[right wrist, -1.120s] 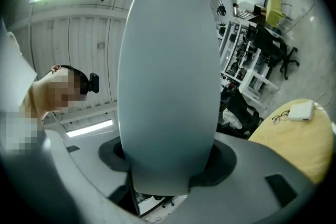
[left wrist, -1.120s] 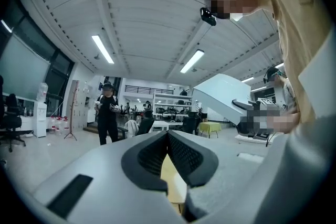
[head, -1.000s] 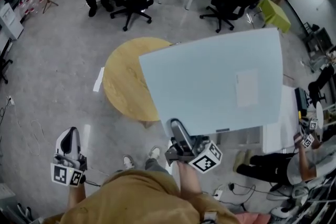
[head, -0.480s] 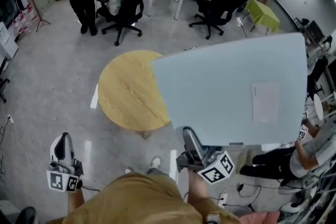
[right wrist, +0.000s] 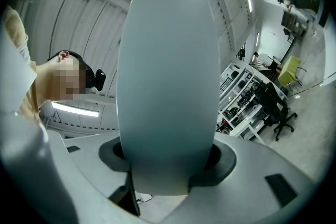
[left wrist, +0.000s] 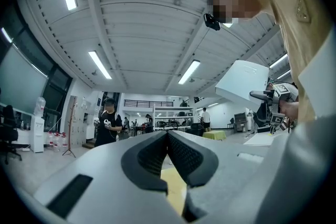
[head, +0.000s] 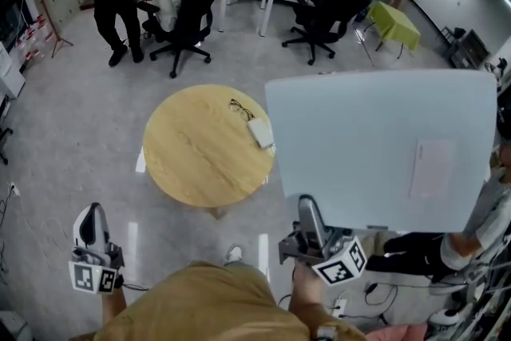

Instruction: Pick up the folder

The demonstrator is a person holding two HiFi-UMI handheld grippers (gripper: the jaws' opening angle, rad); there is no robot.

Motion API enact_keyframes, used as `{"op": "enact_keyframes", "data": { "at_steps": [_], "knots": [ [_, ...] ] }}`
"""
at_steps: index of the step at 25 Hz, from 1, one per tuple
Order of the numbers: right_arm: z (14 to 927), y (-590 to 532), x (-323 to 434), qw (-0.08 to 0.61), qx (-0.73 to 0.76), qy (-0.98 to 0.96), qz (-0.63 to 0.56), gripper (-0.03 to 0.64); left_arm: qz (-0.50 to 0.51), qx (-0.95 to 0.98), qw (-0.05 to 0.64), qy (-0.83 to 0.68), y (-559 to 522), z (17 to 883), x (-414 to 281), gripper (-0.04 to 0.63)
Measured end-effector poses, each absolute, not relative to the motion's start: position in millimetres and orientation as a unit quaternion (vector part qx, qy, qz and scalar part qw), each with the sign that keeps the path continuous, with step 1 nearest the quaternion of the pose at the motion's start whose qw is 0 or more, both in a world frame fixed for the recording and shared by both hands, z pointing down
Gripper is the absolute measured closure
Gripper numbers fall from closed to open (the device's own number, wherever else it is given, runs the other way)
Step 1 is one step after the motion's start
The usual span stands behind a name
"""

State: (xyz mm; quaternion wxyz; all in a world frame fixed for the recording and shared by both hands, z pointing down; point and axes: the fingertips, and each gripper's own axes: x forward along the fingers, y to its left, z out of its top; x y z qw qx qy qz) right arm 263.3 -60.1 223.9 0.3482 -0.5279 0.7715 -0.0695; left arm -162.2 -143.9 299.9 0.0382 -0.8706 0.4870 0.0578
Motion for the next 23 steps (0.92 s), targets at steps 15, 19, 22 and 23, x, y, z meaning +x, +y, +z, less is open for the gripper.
{"op": "enact_keyframes", "data": {
  "at_steps": [15, 19, 22, 23],
  "knots": [
    [220.4, -87.7, 299.4, 0.344, -0.519, 0.781, -0.040, 0.353, 0.057, -0.859, 0.059, 0.505, -156.4, 296.5, -132.1, 0.592],
    [223.6, -89.7, 299.5, 0.335, -0.514, 0.788, -0.042, 0.353, 0.057, -0.855, 0.059, 0.512, -150.6, 299.7, -129.6, 0.593],
    [228.3, -91.7, 299.0, 0.339, -0.506, 0.792, -0.045, 0.353, 0.055, -0.852, 0.057, 0.518, -146.5, 308.6, -127.5, 0.592],
    [230.1, -92.4, 299.1, 0.340, -0.502, 0.794, -0.046, 0.353, 0.054, -0.851, 0.056, 0.520, -145.2, 311.9, -126.6, 0.592]
  ]
}}
